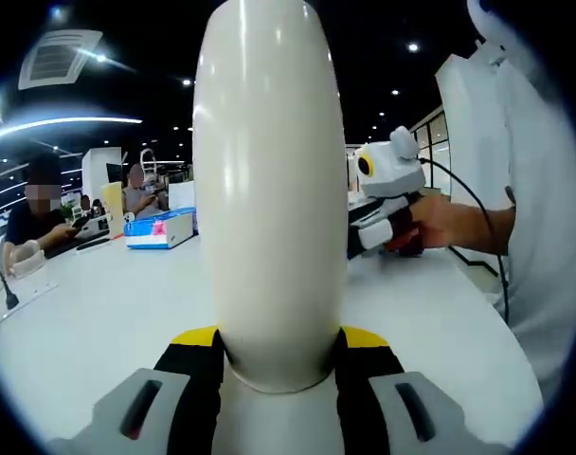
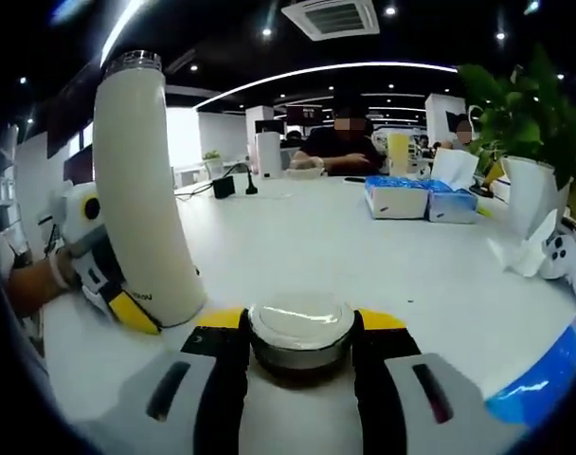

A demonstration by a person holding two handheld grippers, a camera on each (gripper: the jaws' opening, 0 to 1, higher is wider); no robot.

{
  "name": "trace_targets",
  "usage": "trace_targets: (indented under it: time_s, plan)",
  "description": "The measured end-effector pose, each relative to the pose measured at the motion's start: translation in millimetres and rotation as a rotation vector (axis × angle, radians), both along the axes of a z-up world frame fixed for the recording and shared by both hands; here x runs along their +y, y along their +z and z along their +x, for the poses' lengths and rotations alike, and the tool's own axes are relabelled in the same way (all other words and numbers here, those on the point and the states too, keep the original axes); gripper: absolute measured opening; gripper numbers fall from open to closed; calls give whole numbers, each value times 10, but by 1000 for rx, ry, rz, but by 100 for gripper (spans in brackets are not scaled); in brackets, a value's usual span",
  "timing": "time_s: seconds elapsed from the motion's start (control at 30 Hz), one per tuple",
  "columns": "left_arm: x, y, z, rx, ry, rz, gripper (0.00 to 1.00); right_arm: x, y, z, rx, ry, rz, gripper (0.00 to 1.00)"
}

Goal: Grasp the water cup twist off the cup lid place the cup lid on the table

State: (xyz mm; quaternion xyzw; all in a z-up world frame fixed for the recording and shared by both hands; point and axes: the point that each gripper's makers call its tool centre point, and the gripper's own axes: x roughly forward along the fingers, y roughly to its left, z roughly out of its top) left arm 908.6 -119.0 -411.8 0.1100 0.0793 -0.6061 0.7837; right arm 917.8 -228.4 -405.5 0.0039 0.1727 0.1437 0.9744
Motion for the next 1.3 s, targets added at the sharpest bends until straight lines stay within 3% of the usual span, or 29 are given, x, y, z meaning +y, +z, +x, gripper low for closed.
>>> trace_targets:
  time_s: [0.23, 0.87, 1.03, 1.3]
  plan:
    - [2, 0, 1, 0, 0, 0, 48, -13, -22, -1, 3, -1, 14, 45]
    - [1, 0, 3, 3, 2, 0, 48, -52, -53, 42, -13, 21, -49, 46]
    - [-1, -1, 2, 3, 2, 0, 48, -24, -54, 59, -8, 24, -34, 63]
    - [-3, 2, 0, 0, 1, 0, 48, -2, -64, 64, -7, 30, -37, 68]
